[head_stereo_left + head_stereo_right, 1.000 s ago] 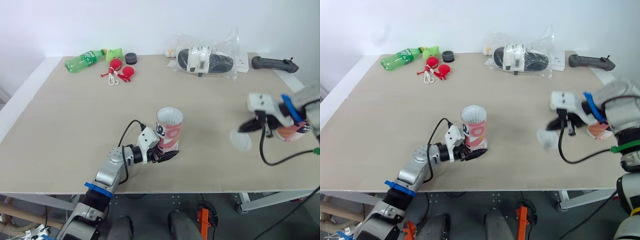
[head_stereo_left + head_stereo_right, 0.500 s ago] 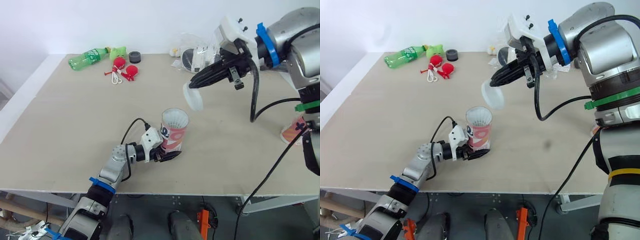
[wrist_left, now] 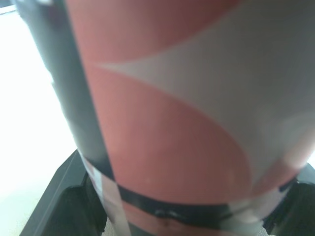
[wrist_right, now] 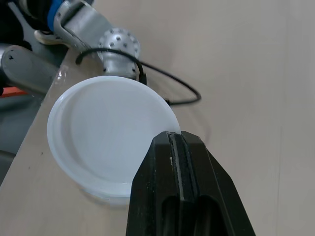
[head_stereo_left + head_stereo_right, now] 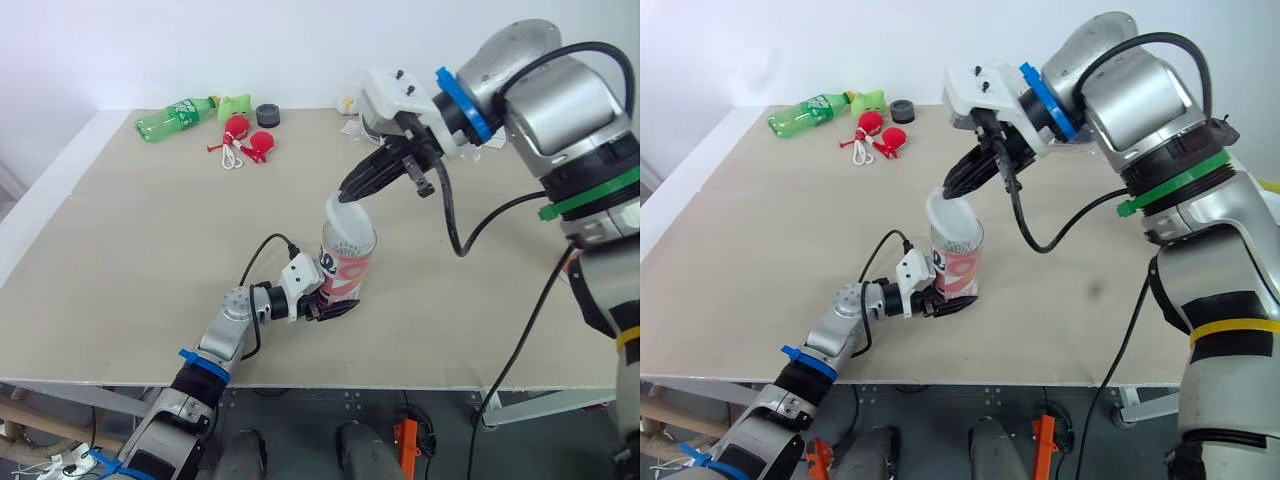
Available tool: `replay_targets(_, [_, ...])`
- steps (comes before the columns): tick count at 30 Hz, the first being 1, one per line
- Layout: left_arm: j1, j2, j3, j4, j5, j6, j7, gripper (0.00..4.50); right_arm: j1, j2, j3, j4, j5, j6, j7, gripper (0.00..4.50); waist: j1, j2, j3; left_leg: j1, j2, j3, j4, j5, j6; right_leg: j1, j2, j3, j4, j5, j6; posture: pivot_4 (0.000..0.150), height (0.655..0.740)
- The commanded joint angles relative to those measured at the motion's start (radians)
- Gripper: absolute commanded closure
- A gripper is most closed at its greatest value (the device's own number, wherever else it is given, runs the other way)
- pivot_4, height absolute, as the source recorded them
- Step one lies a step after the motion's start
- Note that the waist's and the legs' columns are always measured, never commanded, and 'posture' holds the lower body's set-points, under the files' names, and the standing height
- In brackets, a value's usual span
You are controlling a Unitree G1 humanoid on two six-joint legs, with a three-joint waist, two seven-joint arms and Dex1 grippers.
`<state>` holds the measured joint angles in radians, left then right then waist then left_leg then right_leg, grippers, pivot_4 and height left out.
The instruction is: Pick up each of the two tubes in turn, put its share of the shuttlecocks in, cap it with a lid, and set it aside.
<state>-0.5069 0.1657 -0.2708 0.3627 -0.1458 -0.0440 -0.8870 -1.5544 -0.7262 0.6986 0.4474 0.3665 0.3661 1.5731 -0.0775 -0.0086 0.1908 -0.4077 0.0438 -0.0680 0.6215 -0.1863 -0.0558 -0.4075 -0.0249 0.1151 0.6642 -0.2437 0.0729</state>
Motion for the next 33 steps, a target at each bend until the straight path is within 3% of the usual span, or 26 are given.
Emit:
replay_targets(1, [0.017,0.007,-0.010,0.028,0.026,0.014,0.004,1.35,-0.032,0.008,0.000,0.010,-0.023,-0.035,0.041,4.45,0.000,0.000,0.000,0.000,0.000,0.000,0.000,0.000,0.000,0.000,0.000,0.000,0.000,0.000,0.000,0.150,0.7400])
replay_targets(33, [0.022,0.009,-0.012,0.027,0.025,0.019,0.003,1.35,-0.051,-0.046,0.084,0.018,-0.016,-0.088,0.041,4.45,0.000,0.000,0.000,0.000,0.000,0.000,0.000,0.000,0.000,0.000,0.000,0.000,0.000,0.000,0.000,0.150,0.7400])
